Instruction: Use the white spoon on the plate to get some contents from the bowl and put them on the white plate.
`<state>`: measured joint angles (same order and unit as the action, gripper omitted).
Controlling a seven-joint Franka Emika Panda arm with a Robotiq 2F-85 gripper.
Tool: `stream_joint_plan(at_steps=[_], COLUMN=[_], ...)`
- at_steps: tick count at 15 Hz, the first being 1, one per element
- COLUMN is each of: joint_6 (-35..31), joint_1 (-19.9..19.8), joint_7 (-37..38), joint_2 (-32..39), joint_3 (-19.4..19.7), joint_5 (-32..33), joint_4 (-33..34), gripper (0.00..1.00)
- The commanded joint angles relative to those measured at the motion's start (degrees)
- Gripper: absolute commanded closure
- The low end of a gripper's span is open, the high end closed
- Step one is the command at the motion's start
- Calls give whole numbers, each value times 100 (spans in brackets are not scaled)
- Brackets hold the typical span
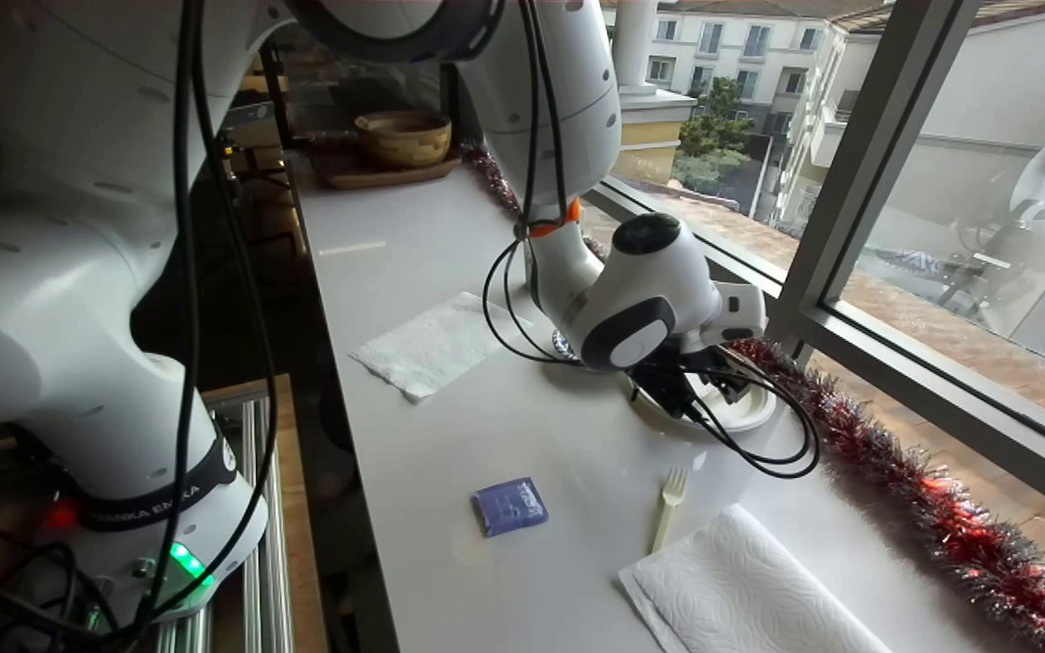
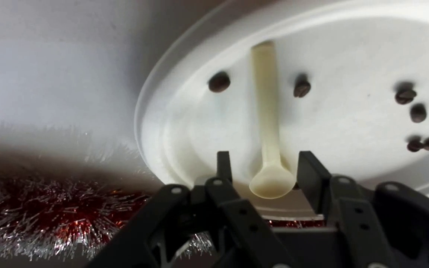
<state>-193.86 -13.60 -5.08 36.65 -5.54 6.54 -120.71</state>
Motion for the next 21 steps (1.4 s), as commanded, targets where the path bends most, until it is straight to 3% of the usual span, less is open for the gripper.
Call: stream_joint_plan(at_steps=[1,4,8,13,15,18,21], joint_6=[-49,-13,64,290,709,1589,2769], joint_1=[-125,-118,58,494,599,436,22], joint_7=[-6,-16,-3,161,210,225,0], joint_2=[164,154,10,-820,-1183,-1592,-1918], joint_3=[-92,-101,53,288,283,-84,-837], joint_5=[166,183,101,-138,-166,-121,-476], joint_4=[151,126,47,-287,-397,-447,-469], gripper=[79,100,97,97,97,97,97])
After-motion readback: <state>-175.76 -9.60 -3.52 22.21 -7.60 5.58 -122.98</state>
